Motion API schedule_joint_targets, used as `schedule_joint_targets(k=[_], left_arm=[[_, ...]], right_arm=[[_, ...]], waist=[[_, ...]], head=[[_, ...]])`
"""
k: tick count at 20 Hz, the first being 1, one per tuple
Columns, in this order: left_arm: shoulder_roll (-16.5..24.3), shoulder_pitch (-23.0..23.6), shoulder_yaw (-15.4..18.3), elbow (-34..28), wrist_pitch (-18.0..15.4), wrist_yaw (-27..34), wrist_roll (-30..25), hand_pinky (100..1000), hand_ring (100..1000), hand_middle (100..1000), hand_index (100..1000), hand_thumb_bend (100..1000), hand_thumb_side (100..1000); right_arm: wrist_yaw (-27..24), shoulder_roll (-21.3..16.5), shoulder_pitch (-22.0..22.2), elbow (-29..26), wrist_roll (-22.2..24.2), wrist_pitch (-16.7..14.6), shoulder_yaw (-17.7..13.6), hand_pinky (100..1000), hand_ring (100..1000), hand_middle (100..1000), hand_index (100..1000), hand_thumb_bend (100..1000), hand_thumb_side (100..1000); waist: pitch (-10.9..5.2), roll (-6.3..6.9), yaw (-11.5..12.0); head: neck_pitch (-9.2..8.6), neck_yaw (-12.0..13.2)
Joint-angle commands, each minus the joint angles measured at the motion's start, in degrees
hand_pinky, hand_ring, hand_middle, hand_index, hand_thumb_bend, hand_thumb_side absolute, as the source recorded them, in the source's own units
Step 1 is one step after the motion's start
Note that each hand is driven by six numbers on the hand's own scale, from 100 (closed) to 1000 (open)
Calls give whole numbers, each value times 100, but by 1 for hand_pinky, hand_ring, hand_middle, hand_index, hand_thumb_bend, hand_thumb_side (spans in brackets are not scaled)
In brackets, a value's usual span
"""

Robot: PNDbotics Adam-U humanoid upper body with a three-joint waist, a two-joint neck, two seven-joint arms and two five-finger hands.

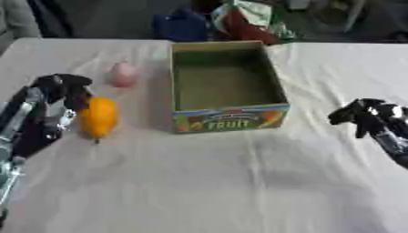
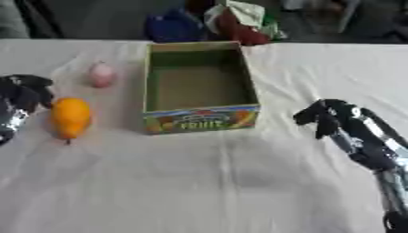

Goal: Pick up objects on the table and place them in the box.

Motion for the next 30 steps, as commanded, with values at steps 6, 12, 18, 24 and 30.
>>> schedule_joint_targets(k=[6,12,18,24,30], left_arm=[[961,-160,109,36,124,-1085,26,689,570,600,806,433,641],[1270,-296,20,395,200,-1742,-75,686,577,608,815,287,341],[1348,-521,-169,805,194,-1889,-259,694,582,614,825,277,321],[1483,-830,-460,1241,26,-2017,-573,701,594,627,838,316,341],[1568,-1125,-738,1718,-168,-2180,-947,710,615,649,862,374,399]], right_arm=[[21,-178,-29,-90,8,10,-46,728,736,596,436,100,571],[27,-177,-17,-87,24,17,-40,729,737,596,436,100,574],[29,-175,-18,-85,36,29,-31,728,737,596,436,100,575],[34,-173,-10,-81,54,39,-18,728,737,597,436,100,575],[32,-167,-4,-75,67,48,-7,728,737,597,436,100,577]], waist=[[-123,46,-27],[-131,65,-58],[-140,84,-76],[-152,102,-104],[-162,110,-135]], head=[[-87,-30],[-83,-49],[-58,-26],[-38,4],[-3,55]])
